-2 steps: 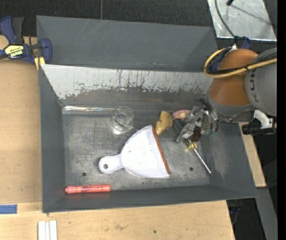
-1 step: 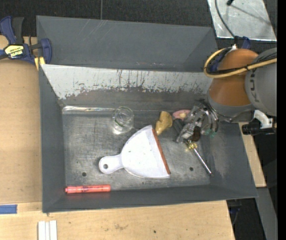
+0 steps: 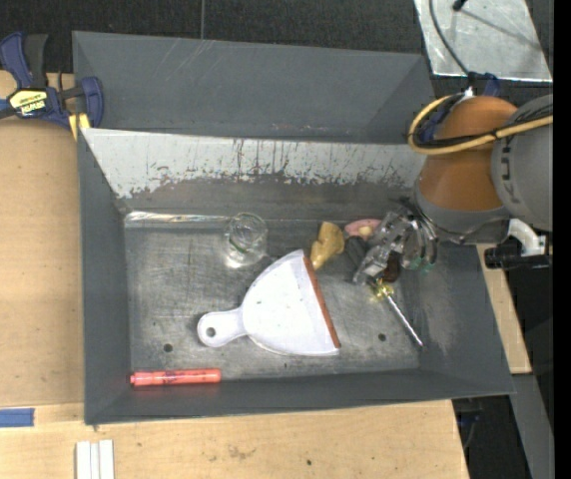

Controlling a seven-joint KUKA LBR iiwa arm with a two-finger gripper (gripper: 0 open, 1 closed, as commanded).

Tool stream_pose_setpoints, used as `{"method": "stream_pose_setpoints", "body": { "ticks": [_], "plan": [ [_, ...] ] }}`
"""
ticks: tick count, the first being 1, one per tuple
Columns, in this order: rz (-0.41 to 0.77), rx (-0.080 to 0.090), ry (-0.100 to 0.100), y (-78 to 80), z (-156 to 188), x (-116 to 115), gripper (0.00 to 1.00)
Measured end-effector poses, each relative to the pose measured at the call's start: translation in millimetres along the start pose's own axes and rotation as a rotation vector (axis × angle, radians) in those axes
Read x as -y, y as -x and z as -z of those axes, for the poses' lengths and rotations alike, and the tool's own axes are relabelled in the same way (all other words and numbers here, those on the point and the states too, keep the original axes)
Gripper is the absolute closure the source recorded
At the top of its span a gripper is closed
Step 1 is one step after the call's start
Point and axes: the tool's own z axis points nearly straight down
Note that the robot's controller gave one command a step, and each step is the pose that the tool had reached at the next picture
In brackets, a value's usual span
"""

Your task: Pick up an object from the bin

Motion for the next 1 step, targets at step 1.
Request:
{"method": "stream_pose_setpoints", "body": {
  "ticks": [1],
  "plan": [
    [0.001, -0.003, 0.000, -1.9, 16.6, -0.1, 1.00]
  ]
}}
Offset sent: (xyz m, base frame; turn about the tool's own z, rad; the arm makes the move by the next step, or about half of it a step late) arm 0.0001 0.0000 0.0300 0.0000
